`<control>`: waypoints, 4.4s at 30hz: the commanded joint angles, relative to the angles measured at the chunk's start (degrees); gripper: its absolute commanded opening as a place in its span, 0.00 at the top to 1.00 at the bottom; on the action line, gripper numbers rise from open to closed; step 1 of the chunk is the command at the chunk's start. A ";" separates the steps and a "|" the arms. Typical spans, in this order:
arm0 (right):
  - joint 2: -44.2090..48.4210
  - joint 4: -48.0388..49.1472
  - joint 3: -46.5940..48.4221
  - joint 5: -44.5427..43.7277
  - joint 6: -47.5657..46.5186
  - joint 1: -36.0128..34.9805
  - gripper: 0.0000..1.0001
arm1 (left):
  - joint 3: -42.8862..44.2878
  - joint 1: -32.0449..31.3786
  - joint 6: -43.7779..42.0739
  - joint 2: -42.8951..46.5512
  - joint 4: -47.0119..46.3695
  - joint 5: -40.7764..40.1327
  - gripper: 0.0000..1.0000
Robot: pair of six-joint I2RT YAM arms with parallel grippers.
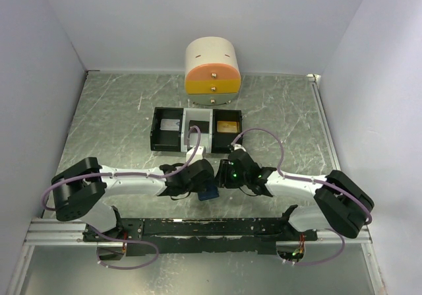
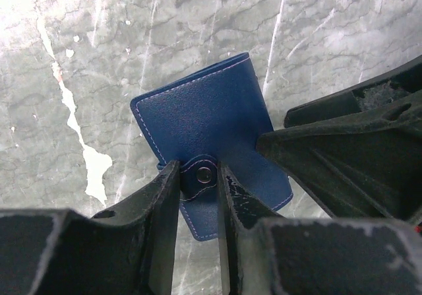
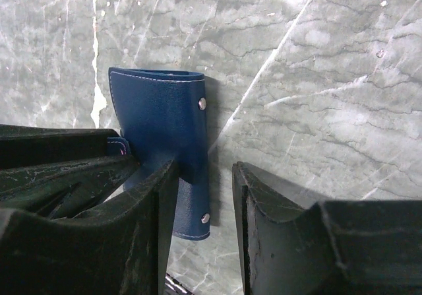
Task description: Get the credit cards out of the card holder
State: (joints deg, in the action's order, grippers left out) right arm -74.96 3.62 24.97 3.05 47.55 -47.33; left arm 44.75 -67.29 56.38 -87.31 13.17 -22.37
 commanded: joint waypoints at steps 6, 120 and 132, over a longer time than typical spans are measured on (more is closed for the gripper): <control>-0.50 -1.70 -0.46 -1.77 -0.27 -0.02 0.61 | -2.50 -0.74 0.18 2.27 -7.00 4.10 0.92; -5.65 1.09 3.56 5.30 -1.72 -0.97 0.54 | -22.77 -3.99 26.23 19.44 -13.04 -7.82 0.77; -5.97 1.10 3.72 5.55 -1.93 -0.93 0.54 | -20.79 -3.99 27.05 16.60 -8.37 -7.78 0.56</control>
State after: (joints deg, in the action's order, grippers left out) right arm -80.51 6.07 28.93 8.10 45.67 -47.88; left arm 22.65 -71.00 82.54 -69.69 3.49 -29.32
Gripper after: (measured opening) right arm 0.463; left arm 0.448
